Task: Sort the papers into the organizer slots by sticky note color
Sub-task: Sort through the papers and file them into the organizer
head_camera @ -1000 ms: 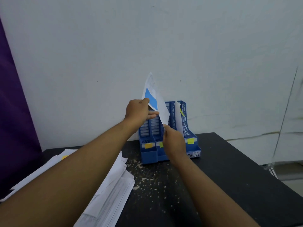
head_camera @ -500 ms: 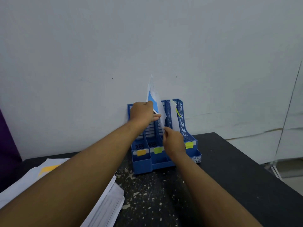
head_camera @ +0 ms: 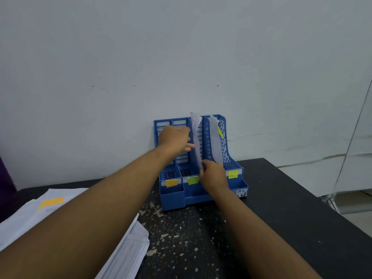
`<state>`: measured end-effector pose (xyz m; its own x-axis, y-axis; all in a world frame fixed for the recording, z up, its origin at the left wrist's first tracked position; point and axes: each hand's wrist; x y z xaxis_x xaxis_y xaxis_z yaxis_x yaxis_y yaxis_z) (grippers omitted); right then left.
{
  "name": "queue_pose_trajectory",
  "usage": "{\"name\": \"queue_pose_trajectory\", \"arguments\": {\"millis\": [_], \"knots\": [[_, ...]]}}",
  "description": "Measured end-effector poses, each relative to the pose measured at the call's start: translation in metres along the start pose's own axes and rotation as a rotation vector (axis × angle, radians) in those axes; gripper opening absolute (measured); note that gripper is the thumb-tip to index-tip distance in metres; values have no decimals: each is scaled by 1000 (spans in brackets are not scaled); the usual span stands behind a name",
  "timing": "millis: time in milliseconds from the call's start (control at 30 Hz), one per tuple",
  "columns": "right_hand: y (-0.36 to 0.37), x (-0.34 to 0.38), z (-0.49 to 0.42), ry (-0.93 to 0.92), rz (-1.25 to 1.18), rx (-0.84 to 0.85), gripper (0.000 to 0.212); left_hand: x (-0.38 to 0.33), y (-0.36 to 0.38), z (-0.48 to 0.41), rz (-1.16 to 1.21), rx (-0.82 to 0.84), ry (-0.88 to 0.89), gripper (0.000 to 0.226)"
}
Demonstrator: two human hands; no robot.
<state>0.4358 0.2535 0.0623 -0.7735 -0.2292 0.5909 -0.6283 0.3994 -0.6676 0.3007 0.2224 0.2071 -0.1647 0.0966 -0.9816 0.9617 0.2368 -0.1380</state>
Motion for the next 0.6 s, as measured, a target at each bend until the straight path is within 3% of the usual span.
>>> {"name": "queue_pose_trajectory", "arguments": {"millis": [233,433,500,600], "knots": [[-13,16,15,3,103,-13,14,30,-40,25,-144,-34,29,16],[-26,43,41,-39,225,-76,17,72,-97,70,-437,-126,161,27],[-27,59,56,-68,212,-55,20,91,-119,89,-558,-172,169,31],[-22,89,83,-122,187,8,26,120,-156,122,-549,-199,130,29]]}}
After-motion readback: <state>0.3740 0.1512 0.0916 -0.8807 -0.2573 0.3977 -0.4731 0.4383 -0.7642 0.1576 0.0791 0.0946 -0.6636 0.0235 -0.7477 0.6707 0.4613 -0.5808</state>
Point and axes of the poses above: each hand's wrist, its own z-axis away from the middle knuckle, its own y-axis out of the palm, x = y × z, and after that the axes turned 1 degree about y, right-handed
